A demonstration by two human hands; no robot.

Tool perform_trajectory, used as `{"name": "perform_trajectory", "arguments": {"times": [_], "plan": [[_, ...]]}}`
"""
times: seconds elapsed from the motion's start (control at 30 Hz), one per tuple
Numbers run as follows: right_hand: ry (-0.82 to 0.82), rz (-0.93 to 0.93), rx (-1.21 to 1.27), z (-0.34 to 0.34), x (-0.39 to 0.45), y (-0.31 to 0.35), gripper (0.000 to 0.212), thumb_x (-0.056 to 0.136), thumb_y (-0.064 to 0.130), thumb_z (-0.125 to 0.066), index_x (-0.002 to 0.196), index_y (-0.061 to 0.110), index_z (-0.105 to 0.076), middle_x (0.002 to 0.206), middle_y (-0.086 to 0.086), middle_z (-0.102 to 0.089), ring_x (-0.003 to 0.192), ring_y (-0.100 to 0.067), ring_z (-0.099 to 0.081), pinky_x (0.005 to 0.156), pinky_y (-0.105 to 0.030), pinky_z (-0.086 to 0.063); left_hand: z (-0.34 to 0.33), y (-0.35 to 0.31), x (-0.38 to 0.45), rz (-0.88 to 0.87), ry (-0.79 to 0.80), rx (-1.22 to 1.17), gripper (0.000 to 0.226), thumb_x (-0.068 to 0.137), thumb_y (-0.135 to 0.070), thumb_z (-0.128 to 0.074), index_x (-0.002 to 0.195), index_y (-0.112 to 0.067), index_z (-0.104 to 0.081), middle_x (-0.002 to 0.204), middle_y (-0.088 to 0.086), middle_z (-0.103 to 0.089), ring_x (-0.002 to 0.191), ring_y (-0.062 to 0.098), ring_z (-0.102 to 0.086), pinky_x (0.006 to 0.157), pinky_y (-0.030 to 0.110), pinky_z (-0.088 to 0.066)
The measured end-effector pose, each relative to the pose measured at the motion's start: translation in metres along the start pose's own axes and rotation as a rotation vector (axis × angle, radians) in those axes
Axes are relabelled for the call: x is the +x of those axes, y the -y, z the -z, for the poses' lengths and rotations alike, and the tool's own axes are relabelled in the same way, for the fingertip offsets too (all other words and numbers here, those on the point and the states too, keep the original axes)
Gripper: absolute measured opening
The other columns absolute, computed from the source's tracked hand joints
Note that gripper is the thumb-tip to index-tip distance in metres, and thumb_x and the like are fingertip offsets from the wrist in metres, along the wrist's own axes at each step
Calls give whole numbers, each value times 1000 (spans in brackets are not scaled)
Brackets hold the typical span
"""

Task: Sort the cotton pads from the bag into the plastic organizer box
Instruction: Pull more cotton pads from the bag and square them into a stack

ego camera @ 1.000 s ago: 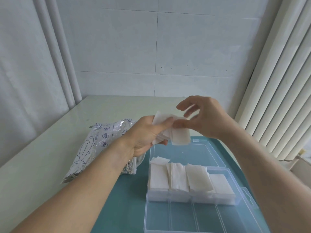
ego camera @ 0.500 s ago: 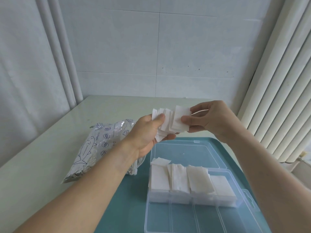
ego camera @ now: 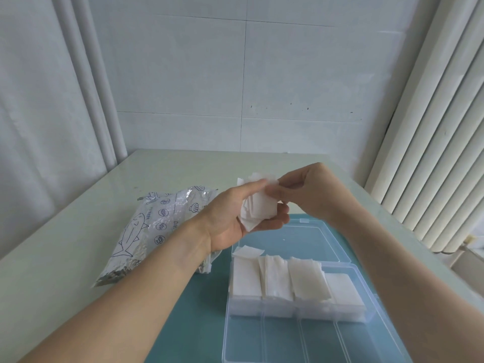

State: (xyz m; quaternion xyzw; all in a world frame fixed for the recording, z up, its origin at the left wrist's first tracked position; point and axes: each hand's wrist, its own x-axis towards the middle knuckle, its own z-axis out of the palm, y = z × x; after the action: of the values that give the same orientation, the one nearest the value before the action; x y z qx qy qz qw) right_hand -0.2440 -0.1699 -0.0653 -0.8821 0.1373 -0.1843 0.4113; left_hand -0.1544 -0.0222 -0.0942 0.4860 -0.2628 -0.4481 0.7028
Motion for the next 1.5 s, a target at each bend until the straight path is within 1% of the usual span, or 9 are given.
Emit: {"name": "perform_trajectory", "arguments": {"times": [0.2,0.33,0.43,0.6,0.83,1.07,1.27,1.4,1.5], "plan": [[-87,-52,-61,-10,6,-5,28,78,36,-83,98,22,-69,80,10,-69,64,-4,-59,53,-16,-42,-2,4,1,18,-15,-2,30,86,-30,-58,104,-7,-66,85,11,-61,73,26,-61,69,33,-55],[116,96,-127,-7,5,-5,84,72,26,-88,143,38,-44,134,12,-52,118,-8,-56,91,-25,-50,-1,4,2,38,-27,-48,28,80,-24,-62,102,-7,-58,85,8,-57,70,21,-56,68,32,-50],[265,185,-249,-13,3,-4,107,57,37,-96,148,40,-39,139,17,-51,123,-6,-54,101,-29,-49,-3,4,1,37,24,-111,21,80,-16,-59,99,-10,-64,92,7,-64,80,20,-63,79,32,-48],[193,249,-100,-14,2,-3,71,55,24,-99,118,27,-66,106,15,-71,99,-3,-68,87,-37,-59,-1,4,0,19,96,-137,25,85,-17,-57,106,-13,-71,101,5,-71,83,25,-70,84,44,-55],[254,194,-272,-19,-1,0,108,49,38,-100,143,35,-46,122,14,-60,101,-9,-64,85,-35,-59,-1,8,0,59,84,-121,13,82,-17,-65,95,-16,-64,86,6,-63,74,21,-64,73,39,-50],[217,244,-186,-16,2,-6,100,59,23,-97,144,33,-46,133,13,-55,120,-4,-53,85,-18,-55,1,6,-1,64,59,-127,23,89,-17,-61,68,-18,-71,78,9,-67,67,22,-67,73,36,-49],[153,319,-140,-16,0,-2,75,57,20,-97,125,29,-66,111,16,-68,100,-11,-66,82,-24,-57,4,9,0,64,116,-96,14,85,-16,-68,96,-21,-74,93,4,-61,77,24,-64,69,37,-53],[149,324,5,-16,0,-3,82,56,13,-99,130,17,-64,113,7,-69,99,-14,-68,82,-23,-59,7,4,0,39,80,-167,21,82,-22,-71,102,-16,-69,92,3,-60,81,21,-64,70,41,-55],[195,325,2,-16,-1,-1,97,54,14,-100,139,24,-56,124,14,-63,116,5,-59,89,-13,-53,4,2,-4,45,94,-108,5,86,-19,-67,85,-15,-69,75,3,-67,73,19,-68,76,41,-58]]}}
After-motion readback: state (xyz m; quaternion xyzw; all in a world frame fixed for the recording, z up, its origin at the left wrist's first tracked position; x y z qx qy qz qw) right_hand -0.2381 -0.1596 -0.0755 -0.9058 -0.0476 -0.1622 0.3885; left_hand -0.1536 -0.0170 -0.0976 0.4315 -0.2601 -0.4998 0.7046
